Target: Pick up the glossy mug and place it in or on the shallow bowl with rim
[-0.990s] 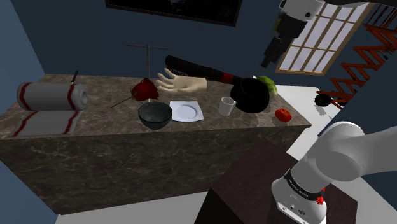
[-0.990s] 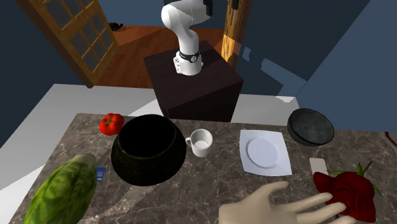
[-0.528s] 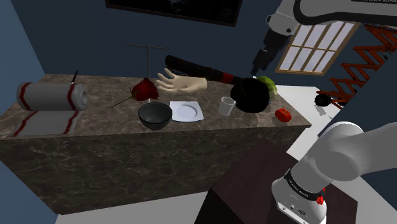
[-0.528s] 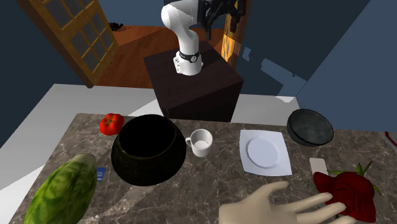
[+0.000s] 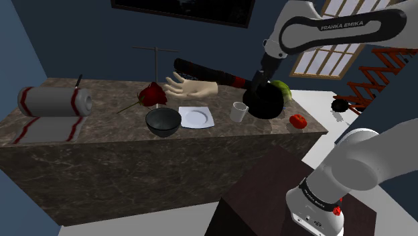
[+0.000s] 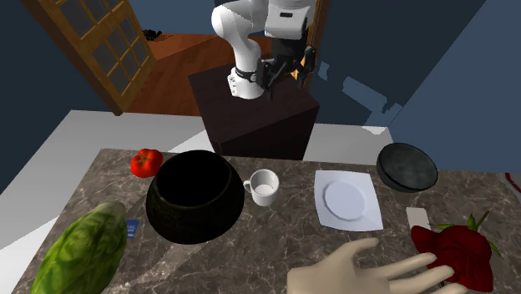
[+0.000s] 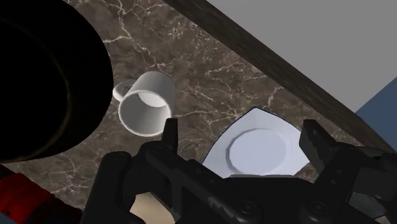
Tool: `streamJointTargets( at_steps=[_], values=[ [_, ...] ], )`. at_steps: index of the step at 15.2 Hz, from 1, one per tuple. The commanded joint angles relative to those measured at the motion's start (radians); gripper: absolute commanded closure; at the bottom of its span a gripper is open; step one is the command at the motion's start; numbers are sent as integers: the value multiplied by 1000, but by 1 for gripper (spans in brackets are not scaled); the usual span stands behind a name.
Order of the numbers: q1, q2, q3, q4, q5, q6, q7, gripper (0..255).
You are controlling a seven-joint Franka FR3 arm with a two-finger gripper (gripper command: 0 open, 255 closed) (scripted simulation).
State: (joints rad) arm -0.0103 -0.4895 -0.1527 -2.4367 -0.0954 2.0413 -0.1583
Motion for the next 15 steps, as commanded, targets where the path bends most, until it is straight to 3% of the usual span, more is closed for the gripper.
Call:
streamJointTargets(
  at_steps=[1, 8, 15],
  values=[
    [-1, 61, -12, -2, -1, 62, -9, 0],
    [-4, 307, -60, 28, 17, 264, -63, 0],
    [-16, 580, -85, 123, 84, 425, -141, 0]
  ],
)
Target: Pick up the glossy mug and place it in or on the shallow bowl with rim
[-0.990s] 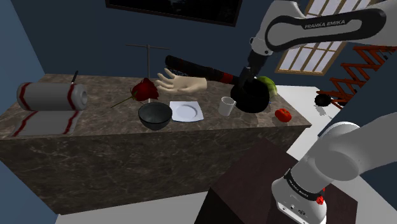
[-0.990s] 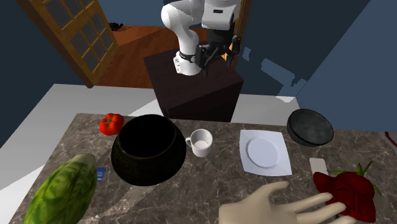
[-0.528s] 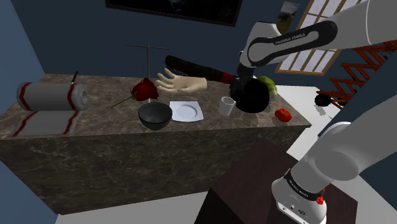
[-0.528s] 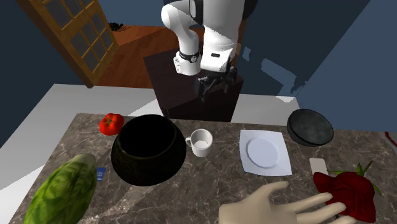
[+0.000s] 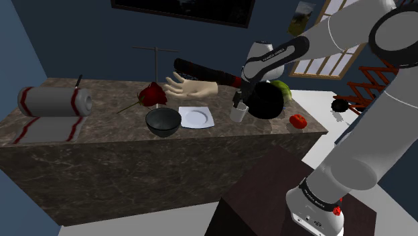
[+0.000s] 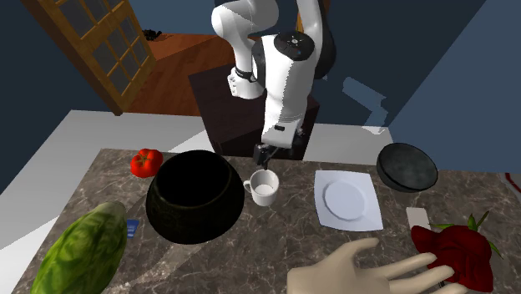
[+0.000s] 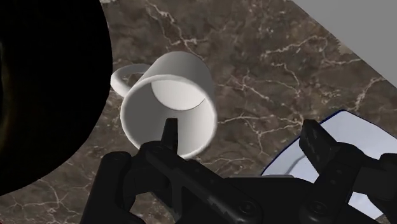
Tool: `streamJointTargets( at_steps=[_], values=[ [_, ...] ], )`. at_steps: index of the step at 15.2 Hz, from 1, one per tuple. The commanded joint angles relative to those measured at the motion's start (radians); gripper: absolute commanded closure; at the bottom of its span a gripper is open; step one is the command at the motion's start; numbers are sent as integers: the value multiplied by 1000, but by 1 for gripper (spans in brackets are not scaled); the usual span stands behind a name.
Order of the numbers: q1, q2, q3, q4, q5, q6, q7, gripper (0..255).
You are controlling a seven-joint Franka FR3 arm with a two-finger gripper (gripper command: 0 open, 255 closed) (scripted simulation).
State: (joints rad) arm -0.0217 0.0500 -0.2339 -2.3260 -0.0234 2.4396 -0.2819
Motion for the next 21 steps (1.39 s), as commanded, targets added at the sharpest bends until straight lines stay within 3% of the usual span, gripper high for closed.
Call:
streamJointTargets(
  at_steps=[1, 10, 18, 19, 21],
  values=[
    [-9, 81, -4, 31, 25, 45, -29, 0],
    [-27, 214, 10, 50, 74, 153, -67, 0],
    [-27, 214, 10, 50, 74, 153, -67, 0],
    [-27, 214, 10, 50, 74, 153, -67, 255],
    [-27, 214, 10, 50, 74, 153, -67, 255]
  ],
)
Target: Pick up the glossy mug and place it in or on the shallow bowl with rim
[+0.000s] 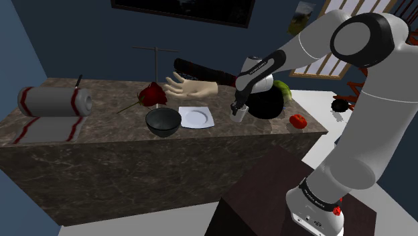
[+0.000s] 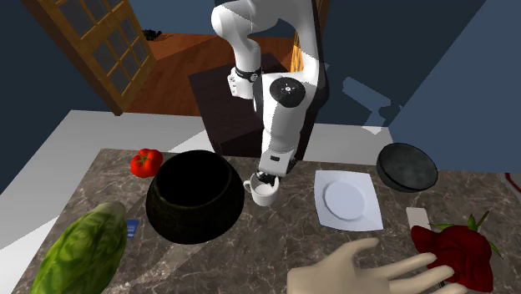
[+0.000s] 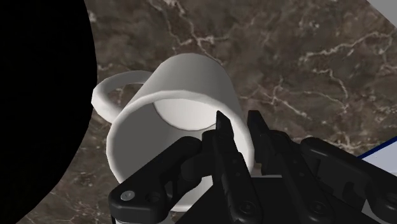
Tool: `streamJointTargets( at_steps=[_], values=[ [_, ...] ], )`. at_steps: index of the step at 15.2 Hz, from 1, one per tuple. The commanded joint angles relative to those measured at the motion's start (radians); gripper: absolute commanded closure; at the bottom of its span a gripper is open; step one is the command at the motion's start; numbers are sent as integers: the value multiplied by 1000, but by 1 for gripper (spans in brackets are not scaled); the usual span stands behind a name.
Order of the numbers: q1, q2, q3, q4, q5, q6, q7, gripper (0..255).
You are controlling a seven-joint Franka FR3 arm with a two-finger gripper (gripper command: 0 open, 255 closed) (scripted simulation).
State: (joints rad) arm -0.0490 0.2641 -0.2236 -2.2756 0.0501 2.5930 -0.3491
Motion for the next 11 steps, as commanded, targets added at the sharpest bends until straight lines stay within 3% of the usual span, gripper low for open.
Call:
streamJointTargets(
  at_steps=[1, 7, 11],
  values=[
    [0, 0, 0, 0, 0, 0, 0, 255],
    [0, 0, 0, 0, 0, 0, 0, 255],
    [6, -45, -8, 5, -17, -48, 11, 255]
  ],
)
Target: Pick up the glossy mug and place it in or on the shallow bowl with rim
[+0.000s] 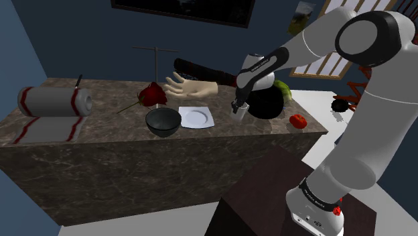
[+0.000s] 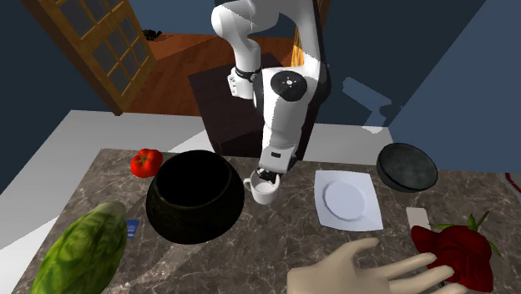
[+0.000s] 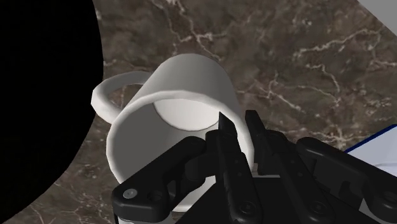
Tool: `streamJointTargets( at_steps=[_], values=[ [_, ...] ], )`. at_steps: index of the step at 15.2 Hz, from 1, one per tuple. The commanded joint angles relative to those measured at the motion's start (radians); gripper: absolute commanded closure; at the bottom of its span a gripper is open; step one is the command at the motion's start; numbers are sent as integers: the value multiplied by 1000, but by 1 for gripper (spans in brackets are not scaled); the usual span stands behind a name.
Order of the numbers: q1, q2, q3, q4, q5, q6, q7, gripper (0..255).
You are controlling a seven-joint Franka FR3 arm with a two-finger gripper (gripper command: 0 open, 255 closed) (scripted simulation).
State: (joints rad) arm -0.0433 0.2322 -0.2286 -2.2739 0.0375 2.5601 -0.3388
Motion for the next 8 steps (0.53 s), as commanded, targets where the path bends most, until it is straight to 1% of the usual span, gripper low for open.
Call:
streamJointTargets(
  at_steps=[1, 8],
  values=[
    [1, -24, -5, 5, -9, -28, 3, 255],
    [8, -95, -13, 23, -35, -116, 20, 255]
  ],
)
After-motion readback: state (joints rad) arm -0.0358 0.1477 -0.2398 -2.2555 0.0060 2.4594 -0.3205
